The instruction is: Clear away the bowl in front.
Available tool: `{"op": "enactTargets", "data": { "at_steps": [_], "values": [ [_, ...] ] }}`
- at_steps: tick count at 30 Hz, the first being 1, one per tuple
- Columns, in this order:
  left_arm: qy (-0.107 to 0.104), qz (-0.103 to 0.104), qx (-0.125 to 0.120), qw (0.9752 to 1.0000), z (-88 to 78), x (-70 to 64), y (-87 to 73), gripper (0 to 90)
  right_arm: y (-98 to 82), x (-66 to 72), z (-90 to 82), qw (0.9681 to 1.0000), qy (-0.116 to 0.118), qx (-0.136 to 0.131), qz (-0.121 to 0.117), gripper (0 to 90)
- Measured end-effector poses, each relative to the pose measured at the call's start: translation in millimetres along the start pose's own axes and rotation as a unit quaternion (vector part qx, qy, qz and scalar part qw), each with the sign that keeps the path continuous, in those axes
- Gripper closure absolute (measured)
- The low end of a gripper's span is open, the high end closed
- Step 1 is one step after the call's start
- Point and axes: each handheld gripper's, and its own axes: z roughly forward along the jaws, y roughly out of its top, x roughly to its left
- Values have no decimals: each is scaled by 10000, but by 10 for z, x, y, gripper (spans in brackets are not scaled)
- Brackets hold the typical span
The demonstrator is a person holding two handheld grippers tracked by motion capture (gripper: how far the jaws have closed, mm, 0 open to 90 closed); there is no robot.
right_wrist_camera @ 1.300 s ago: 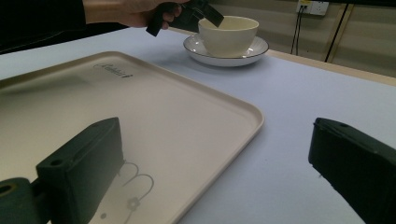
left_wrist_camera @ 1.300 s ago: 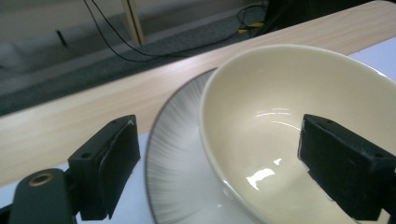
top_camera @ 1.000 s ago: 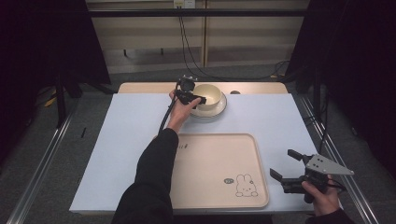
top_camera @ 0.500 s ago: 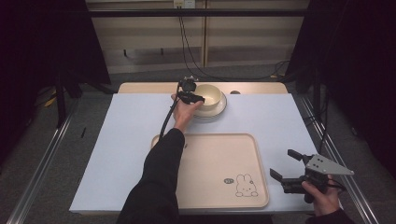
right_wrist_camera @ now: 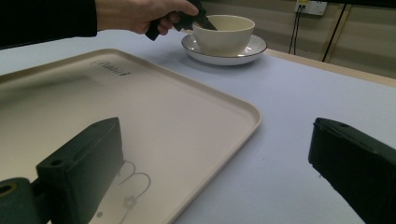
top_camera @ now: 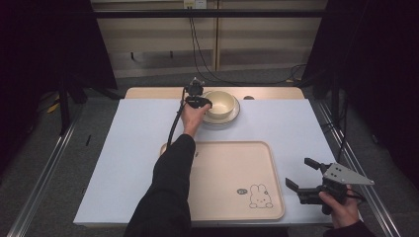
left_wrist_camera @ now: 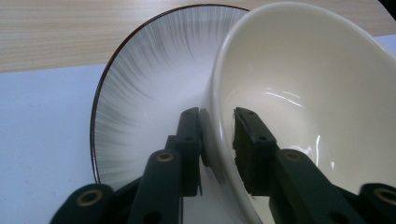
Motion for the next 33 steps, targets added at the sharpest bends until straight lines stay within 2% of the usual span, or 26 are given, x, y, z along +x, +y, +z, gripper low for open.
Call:
{"op": "enactTargets", "data": {
  "at_steps": [7,11,12,13,17,18,22,23,24,25,27,28,29,33],
  "values": [
    [-6,-112,57,9999,-7,4,2,766,1,0,0,10000,0,1,10,30],
    [155,-25,55,9999,-20,-20,3,799,0,7,2,10000,16,18,29,30],
    [180,-57,-14,9998,-15,-38,0,825,0,8,0,10000,19,17,33,30],
    [139,-66,5,9999,-18,-33,1,832,0,6,0,10000,11,13,28,30],
    [134,106,39,9998,-29,-27,-8,834,-1,7,-1,10000,19,33,25,30],
    [116,31,-2,9999,-26,-27,-14,834,-1,7,-1,10000,19,33,25,30],
    [48,-55,55,10000,-42,2,-13,833,0,8,0,10000,12,24,28,30],
    [-1,-255,-43,9997,-48,-8,-20,833,0,0,-2,10000,-9,12,-5,30],
    [-1,-255,-43,9997,-48,-8,-20,833,0,0,-2,10000,-9,12,-5,30],
    [19,-127,21,9999,-61,11,-17,833,0,5,-3,10000,15,29,26,30],
    [-56,-194,-17,9998,-77,14,-3,833,-4,3,0,10000,-6,64,-2,31],
    [-39,-163,39,9999,-89,4,-1,835,-3,7,-1,10000,3,52,15,30],
    [-51,-218,-9,9997,-88,-2,-2,834,-2,6,-2,10000,-1,43,22,30],
    [-22,-194,20,9998,-108,27,1,834,-1,2,-3,10000,-21,20,4,30]
  ]
}}
